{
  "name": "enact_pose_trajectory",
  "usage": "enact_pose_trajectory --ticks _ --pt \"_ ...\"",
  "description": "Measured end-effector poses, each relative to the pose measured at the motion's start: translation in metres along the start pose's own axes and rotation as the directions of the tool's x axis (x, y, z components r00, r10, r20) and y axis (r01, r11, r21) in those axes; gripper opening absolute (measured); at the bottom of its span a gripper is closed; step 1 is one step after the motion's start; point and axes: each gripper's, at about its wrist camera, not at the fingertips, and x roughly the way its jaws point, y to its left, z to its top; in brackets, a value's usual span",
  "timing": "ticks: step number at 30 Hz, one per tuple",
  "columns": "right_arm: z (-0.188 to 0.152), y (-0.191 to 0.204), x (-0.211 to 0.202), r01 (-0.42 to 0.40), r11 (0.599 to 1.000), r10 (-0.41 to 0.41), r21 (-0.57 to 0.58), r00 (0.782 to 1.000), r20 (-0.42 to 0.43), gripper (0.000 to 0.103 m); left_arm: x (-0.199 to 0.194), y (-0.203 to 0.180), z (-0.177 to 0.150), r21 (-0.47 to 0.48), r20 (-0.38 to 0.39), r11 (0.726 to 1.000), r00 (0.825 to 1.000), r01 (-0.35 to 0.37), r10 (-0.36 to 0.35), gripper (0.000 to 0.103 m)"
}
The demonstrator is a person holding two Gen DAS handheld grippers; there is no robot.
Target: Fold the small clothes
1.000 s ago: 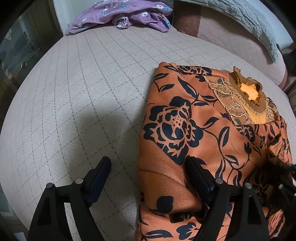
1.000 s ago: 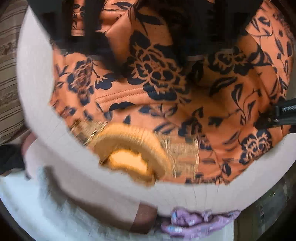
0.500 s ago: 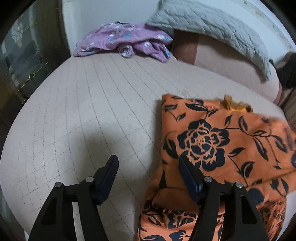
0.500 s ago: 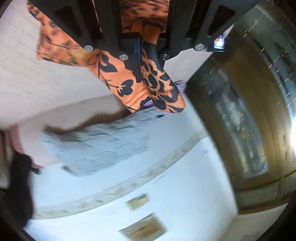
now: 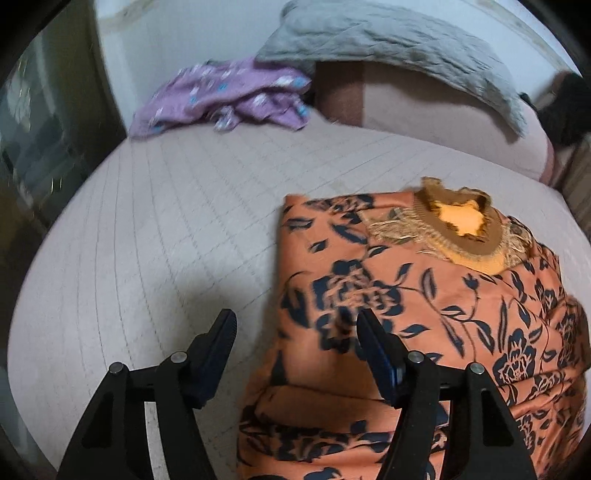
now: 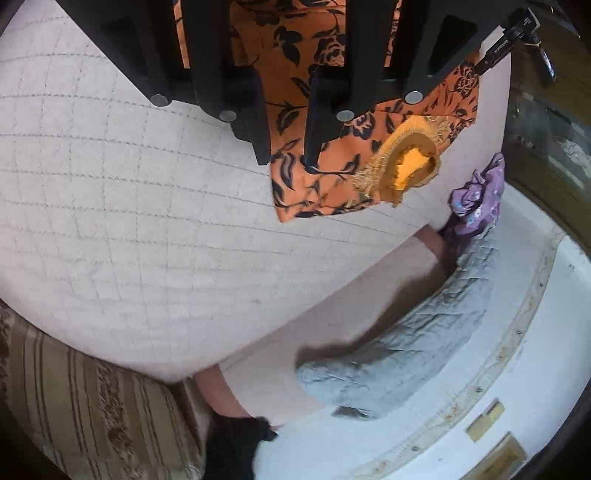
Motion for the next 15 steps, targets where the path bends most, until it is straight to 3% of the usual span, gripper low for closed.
enact_pose_trajectory --ticks 3,6,7,9,12,15 --pt "-0.006 0.016 0.012 -0.059 0.996 0.056 -0.061 0.997 -0.056 0.021 -0.002 -0.015 -0.001 0.068 0.02 0.998 1.0 -0.011 0.01 0.069" --pt "-0.015 0.021 0.032 -0.067 0.994 0.054 -0.089 0.988 -0.143 0.021 0.017 -0.025 -0.007 0.12 -0.069 0.992 0.996 -0.041 0.05 0.069" --pt "-0.019 0.019 0.046 -0.056 0.995 0.038 -0.083 0.978 -0.204 0.021 0.028 -0.027 -0.01 0.137 -0.114 0.989 0.991 -0.054 0.07 0.07" --pt "-0.028 0.01 0.069 0.018 0.996 -0.041 -0.083 0.958 -0.285 0.02 0.032 -0.026 -0.011 0.135 -0.114 0.989 0.991 -0.061 0.076 0.07" --pt "-0.026 0.015 0.066 0.019 0.994 -0.048 -0.112 0.965 -0.259 0.021 0.023 -0.027 -0.007 0.136 -0.074 0.99 0.996 -0.047 0.058 0.07" --pt "-0.025 0.033 0.049 -0.07 0.986 0.039 -0.153 0.98 -0.195 0.021 0.01 -0.03 -0.003 0.123 -0.025 0.992 1.0 -0.009 0.012 0.07"
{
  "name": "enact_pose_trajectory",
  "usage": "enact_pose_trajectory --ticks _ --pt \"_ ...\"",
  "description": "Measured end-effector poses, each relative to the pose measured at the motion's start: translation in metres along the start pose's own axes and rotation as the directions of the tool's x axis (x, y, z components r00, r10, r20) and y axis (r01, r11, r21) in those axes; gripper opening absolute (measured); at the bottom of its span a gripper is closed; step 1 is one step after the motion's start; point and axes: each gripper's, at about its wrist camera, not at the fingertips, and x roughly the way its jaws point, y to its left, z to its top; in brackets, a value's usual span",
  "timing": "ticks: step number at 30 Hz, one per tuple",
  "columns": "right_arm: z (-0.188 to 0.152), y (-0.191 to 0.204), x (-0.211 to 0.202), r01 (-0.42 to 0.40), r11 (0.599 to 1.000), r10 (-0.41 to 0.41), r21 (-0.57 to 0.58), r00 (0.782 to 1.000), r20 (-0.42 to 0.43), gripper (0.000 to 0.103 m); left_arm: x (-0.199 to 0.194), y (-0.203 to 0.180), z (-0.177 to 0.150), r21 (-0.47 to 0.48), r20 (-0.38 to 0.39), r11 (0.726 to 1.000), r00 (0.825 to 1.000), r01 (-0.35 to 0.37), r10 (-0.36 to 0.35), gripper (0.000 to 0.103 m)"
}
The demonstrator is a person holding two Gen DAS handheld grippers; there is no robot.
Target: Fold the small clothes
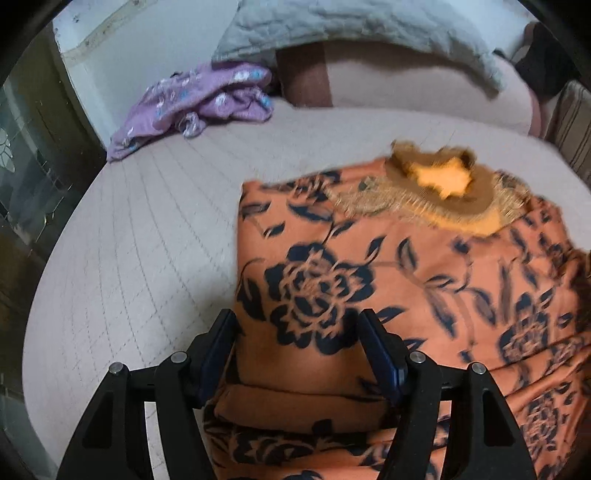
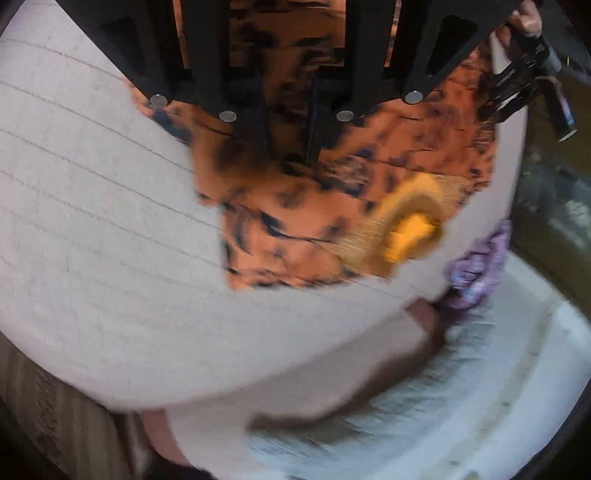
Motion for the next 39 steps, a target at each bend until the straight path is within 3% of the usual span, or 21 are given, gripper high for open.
enact_pose_trajectory --ticks 3,6,8,10,12,15,17,19,21,27,29,31,35,39 --pt "-0.004 0.018 0.009 -0.052 0.998 0.051 -0.047 0.998 -0.022 0.021 -0.003 -0.011 0.002 0.019 0.014 0.998 0.999 0.053 -0.053 0.07" --pt "-0.015 0.027 0.044 0.006 0.997 -0.017 -0.071 0.989 -0.15 0.022 0.014 -0.028 -0.003 0.087 -0.051 0.996 0.999 0.005 0.0 0.073" --pt "-0.018 0.033 0.047 0.044 0.993 -0.059 -0.107 0.988 -0.144 0.021 0.016 -0.037 -0.006 0.126 -0.037 0.992 0.999 -0.03 0.035 0.073" --pt "-0.017 0.038 0.042 0.03 0.993 -0.046 -0.112 0.988 -0.145 0.022 0.012 -0.037 -0.005 0.131 -0.03 0.991 0.999 -0.029 0.034 0.073" --pt "-0.02 0.04 0.034 -0.013 0.995 -0.001 -0.099 0.991 -0.133 0.022 0.006 -0.031 -0.005 0.1 -0.026 0.995 1.0 0.004 -0.001 0.073" --pt "-0.024 0.055 0.033 -0.013 0.988 -0.008 -0.152 0.991 -0.136 0.023 -0.001 -0.015 -0.004 0.014 -0.021 1.0 1.0 0.019 -0.019 0.073" --pt "-0.031 0.052 0.037 0.013 0.985 -0.045 -0.171 0.982 -0.184 0.032 0.005 -0.007 -0.004 -0.019 -0.047 0.999 0.998 -0.03 0.029 0.073" --pt "-0.037 0.045 0.034 0.003 0.985 -0.036 -0.173 0.981 -0.189 0.033 0.009 0.0 -0.007 -0.033 -0.073 0.996 0.994 -0.086 0.083 0.073" --pt "-0.037 0.044 0.026 0.004 0.984 -0.039 -0.178 0.98 -0.193 0.033 0.005 0.007 -0.011 -0.058 -0.081 0.995 0.993 -0.085 0.081 0.073" --pt "-0.039 0.002 -0.022 0.006 0.997 -0.015 -0.077 0.992 -0.122 0.033 -0.031 0.042 -0.028 -0.165 -0.07 0.983 0.995 -0.082 0.072 0.073" --pt "-0.041 -0.022 -0.038 0.007 1.0 -0.007 0.003 0.995 -0.097 0.038 -0.046 0.057 -0.046 -0.21 -0.06 0.975 0.996 -0.078 0.066 0.073" --pt "-0.048 -0.05 -0.053 0.004 0.994 0.004 0.105 0.997 -0.074 0.069 -0.057 0.069 -0.07 -0.241 -0.061 0.966 0.995 -0.093 0.081 0.073" --pt "-0.068 -0.088 -0.081 0.012 0.984 0.0 0.176 0.998 -0.068 0.07 -0.065 0.09 -0.11 -0.329 -0.098 0.942 0.995 -0.061 0.03 0.073" --pt "-0.093 -0.106 -0.096 0.03 0.98 -0.01 0.198 0.995 -0.104 0.07 -0.079 0.093 -0.143 -0.36 -0.113 0.93 0.993 -0.074 0.035 0.073"
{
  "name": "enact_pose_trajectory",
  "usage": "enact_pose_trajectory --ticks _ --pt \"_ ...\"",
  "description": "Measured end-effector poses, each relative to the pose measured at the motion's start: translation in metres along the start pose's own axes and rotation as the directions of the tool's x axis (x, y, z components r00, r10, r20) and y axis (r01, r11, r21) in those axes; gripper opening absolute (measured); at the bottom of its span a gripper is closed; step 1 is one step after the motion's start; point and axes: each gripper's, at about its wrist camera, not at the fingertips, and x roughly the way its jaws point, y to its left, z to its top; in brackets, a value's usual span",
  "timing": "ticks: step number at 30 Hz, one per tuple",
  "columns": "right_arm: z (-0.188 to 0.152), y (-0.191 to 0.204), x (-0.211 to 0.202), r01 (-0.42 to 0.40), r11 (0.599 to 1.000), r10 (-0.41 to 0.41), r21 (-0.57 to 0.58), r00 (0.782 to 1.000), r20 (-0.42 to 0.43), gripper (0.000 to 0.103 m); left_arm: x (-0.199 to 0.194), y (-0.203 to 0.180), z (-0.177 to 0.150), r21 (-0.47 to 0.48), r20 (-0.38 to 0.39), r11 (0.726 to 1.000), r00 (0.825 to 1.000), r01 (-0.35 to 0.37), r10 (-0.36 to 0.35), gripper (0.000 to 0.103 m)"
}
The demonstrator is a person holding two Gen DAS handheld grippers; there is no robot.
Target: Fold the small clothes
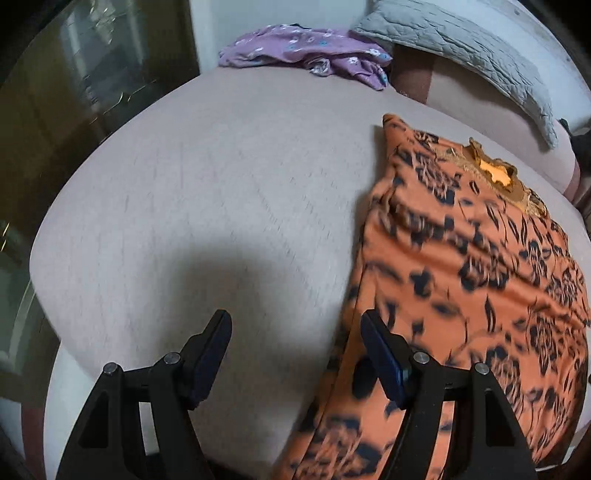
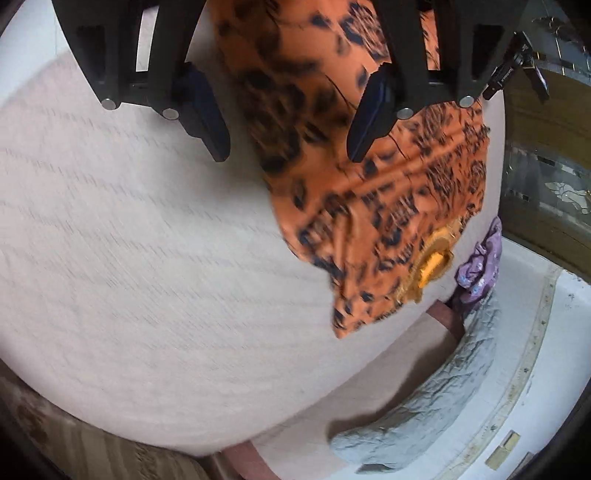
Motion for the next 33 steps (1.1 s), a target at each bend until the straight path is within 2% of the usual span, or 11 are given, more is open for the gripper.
enact_pose_trajectory --ticks 9,13,16,20,22,23,25,27,29,31,33 --pt "-0.057 0.008 0.007 0.03 0.996 -0.039 -0.078 0.992 -0.118 0.07 -0.012 0.018 -0.053 -0.04 -0.098 0.998 0.994 0.046 -0.05 0.07" --pt "-0.067 0.008 0.004 0.046 0.995 -0.057 -0.089 0.991 -0.122 0.07 -0.02 0.018 -0.068 -0.016 -0.129 0.991 0.983 0.132 -0.133 0.026" --pt "-0.07 0.0 0.003 0.03 0.998 -0.039 -0.063 0.99 -0.133 0.07 -0.026 0.014 -0.076 0.025 -0.132 0.987 0.979 0.158 -0.154 0.014" --pt "-0.08 0.002 0.001 0.04 0.994 -0.055 -0.101 0.987 -0.151 0.063 -0.028 0.017 -0.074 0.011 -0.122 0.978 0.971 0.21 -0.208 0.011" --pt "-0.086 0.01 0.001 0.099 0.98 -0.123 -0.17 0.983 -0.136 0.03 -0.028 0.016 -0.073 0.027 -0.133 0.972 0.964 0.235 -0.229 0.013" --pt "-0.089 0.014 0.003 0.121 0.973 -0.147 -0.199 0.981 -0.125 0.029 -0.03 0.019 -0.075 0.042 -0.144 0.973 0.965 0.228 -0.22 0.018" --pt "-0.092 0.02 0.001 0.09 0.968 -0.121 -0.232 0.985 -0.121 0.014 -0.024 0.013 -0.074 0.057 -0.164 0.973 0.963 0.226 -0.214 0.046" --pt "-0.09 0.022 -0.005 0.046 0.973 -0.071 -0.226 0.992 -0.104 0.014 -0.02 0.008 -0.07 0.068 -0.164 0.974 0.965 0.217 -0.203 0.047" --pt "-0.088 0.019 -0.006 0.033 0.979 -0.054 -0.201 0.993 -0.103 0.014 -0.022 0.008 -0.074 0.091 -0.16 0.976 0.97 0.198 -0.182 0.041" --pt "-0.088 0.014 -0.001 0.051 0.983 -0.075 -0.176 0.988 -0.132 0.019 -0.025 0.009 -0.076 0.096 -0.157 0.974 0.969 0.208 -0.191 0.016" --pt "-0.089 0.014 0.003 0.068 0.98 -0.097 -0.186 0.983 -0.155 0.028 -0.027 0.01 -0.078 0.099 -0.155 0.968 0.964 0.231 -0.214 0.011"
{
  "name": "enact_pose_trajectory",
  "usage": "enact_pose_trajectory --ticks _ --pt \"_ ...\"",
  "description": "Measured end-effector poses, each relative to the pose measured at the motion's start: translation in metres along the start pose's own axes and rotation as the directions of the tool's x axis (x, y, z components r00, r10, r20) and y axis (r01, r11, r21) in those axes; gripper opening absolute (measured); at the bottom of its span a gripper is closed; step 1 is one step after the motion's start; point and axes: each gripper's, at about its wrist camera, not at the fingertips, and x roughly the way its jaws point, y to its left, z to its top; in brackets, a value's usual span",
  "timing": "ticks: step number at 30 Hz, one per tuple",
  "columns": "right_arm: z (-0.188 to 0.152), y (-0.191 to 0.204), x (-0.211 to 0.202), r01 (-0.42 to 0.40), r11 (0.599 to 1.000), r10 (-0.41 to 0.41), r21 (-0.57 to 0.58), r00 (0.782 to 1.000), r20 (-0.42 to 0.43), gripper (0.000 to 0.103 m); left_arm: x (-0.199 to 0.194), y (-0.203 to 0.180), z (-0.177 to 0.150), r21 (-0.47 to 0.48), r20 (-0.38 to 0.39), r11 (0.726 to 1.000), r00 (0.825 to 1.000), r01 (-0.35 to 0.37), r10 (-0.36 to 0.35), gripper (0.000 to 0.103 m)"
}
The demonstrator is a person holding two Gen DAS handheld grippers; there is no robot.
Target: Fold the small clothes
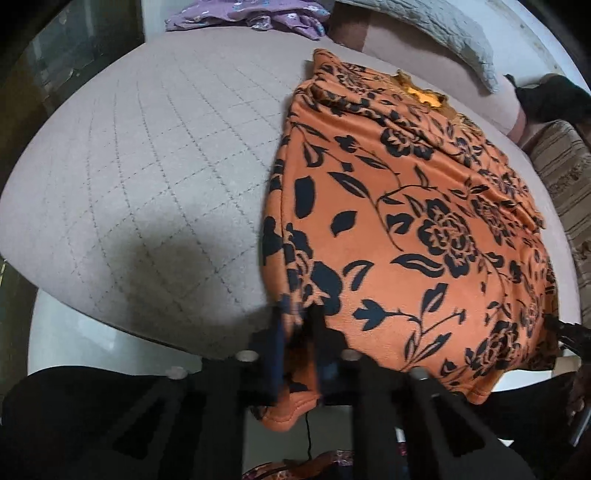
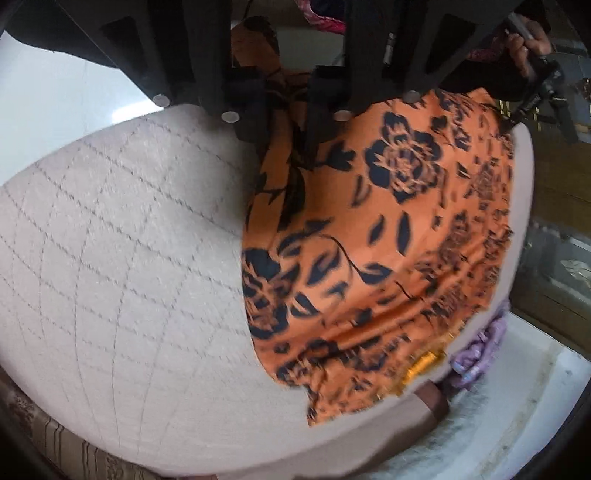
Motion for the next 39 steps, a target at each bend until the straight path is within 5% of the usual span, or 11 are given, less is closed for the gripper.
enact_pose_trajectory --ticks 2,3,4,6,7,10,18,25,31,34,39 --pt "-0.002 0.007 0.002 -0.01 0.999 0.01 -0.041 1.0 0.002 0.048 0.0 -0.002 -0.001 0.009 0.007 1.0 1.0 0.0 0.0 0.01" --pt "-0.004 0.011 0.003 -0.024 0.997 0.023 -0.069 1.0 -0.01 0.07 -0.001 -0.003 -0.001 0.01 0.008 1.0 1.0 0.0 0.0 0.01" --pt "-0.006 0.017 0.006 -0.021 0.995 0.02 -0.099 1.0 -0.018 0.074 0.001 -0.002 0.003 0.008 0.005 1.0 1.0 0.003 -0.003 0.01" --pt "-0.011 0.027 0.009 0.033 0.985 -0.034 -0.169 0.999 -0.004 0.065 0.004 -0.002 0.006 0.001 -0.005 1.0 1.0 0.016 -0.016 0.016" --pt "-0.013 0.031 0.009 0.07 0.977 -0.071 -0.203 0.997 0.004 0.044 0.004 -0.003 0.006 0.01 -0.008 1.0 1.0 0.024 -0.024 0.018" --pt "-0.013 0.029 0.004 0.036 0.977 -0.034 -0.209 0.999 0.014 0.014 0.006 -0.007 0.008 0.025 -0.001 0.999 1.0 0.021 -0.021 0.015" --pt "-0.003 0.03 -0.036 -0.162 0.964 0.196 -0.21 0.969 0.153 0.012 -0.023 -0.014 0.039 0.045 0.101 0.972 0.967 0.231 -0.235 0.009" --pt "0.063 0.036 -0.071 -0.364 0.92 0.391 -0.144 0.858 0.333 0.012 -0.053 0.013 0.14 -0.054 0.244 0.929 0.907 0.367 -0.344 0.008" --pt "0.159 0.03 -0.055 -0.424 0.905 0.384 -0.021 0.798 0.465 0.012 -0.023 0.017 0.245 -0.121 0.31 0.929 0.902 0.35 -0.299 0.007" --pt "0.209 0.032 -0.018 -0.439 0.898 0.378 0.03 0.805 0.458 0.012 0.02 0.01 0.291 -0.141 0.267 0.942 0.928 0.303 -0.258 0.003" --pt "0.274 0.039 0.062 -0.411 0.903 0.339 0.121 0.858 0.385 0.012 0.082 0.011 0.341 -0.202 0.203 0.943 0.953 0.264 -0.223 0.003"
